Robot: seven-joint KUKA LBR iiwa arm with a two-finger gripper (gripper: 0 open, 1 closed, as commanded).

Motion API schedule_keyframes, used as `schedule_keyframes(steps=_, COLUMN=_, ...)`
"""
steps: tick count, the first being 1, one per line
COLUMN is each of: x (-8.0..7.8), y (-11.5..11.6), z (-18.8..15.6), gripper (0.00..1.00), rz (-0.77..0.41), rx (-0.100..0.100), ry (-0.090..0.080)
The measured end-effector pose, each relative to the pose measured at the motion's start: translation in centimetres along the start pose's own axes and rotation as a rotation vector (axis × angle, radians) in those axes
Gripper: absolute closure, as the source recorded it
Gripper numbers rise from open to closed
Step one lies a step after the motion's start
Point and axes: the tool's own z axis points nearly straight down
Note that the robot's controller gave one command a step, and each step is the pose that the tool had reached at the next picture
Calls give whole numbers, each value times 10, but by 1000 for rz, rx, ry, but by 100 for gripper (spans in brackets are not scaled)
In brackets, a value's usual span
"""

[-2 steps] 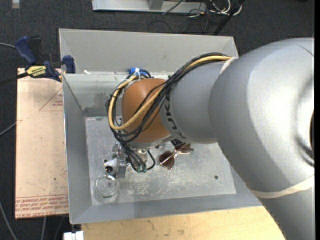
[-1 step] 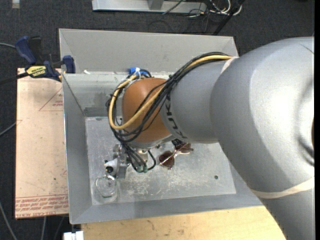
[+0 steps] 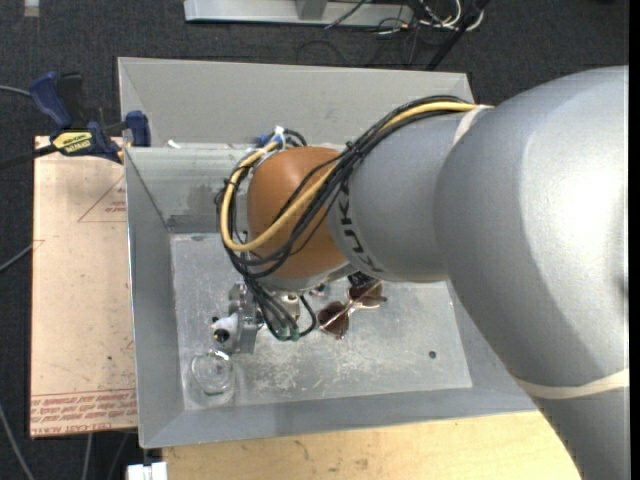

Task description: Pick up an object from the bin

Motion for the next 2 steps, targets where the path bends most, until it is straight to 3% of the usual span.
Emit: schedule_keyframes(steps=2, x=-3, y=1, z=-25, gripper=100, rz=1, rx=-5, ry=-14)
